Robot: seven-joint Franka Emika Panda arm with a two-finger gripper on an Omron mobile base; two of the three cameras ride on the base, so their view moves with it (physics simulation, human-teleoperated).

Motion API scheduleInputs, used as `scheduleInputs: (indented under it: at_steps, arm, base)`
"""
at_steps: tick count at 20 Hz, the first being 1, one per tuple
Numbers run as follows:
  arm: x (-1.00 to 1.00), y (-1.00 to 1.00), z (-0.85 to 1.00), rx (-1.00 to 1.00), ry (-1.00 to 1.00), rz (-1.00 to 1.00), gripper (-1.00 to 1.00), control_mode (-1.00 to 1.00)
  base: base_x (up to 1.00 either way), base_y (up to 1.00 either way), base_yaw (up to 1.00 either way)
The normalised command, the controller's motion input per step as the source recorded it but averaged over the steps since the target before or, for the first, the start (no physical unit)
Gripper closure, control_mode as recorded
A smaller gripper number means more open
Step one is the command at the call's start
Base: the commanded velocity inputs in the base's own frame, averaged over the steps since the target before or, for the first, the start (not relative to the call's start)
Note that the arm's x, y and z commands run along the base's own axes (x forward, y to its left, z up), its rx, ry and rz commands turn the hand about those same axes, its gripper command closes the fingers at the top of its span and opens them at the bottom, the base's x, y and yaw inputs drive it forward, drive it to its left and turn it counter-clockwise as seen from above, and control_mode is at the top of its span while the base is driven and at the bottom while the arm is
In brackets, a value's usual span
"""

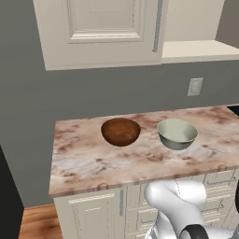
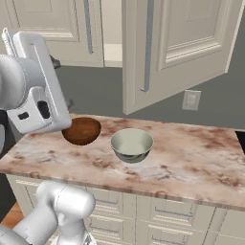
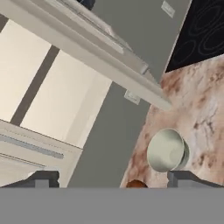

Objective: Open the cabinet. Pick the bowls from the counter and place them in the cabinet. Then close the cabinet.

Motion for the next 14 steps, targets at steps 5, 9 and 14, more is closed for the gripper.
scheduleInputs:
  at_steps: [5, 9, 14]
  arm:
    - [0.32, 0.14, 0.07, -0.32, 0.00, -0.07, -1.00, -1.00]
    - [0.34, -0.11, 0.00, -0.21, 0.04, -0.02, -1.00, -1.00]
    - [0.43, -0.11, 0.00, -0.16, 0.11, -0.08, -1.00, -1.00]
  base:
    - [0.00, 0.00, 0.00]
    - [0.00, 0.00, 0.00]
    - [0.00, 0.00, 0.00]
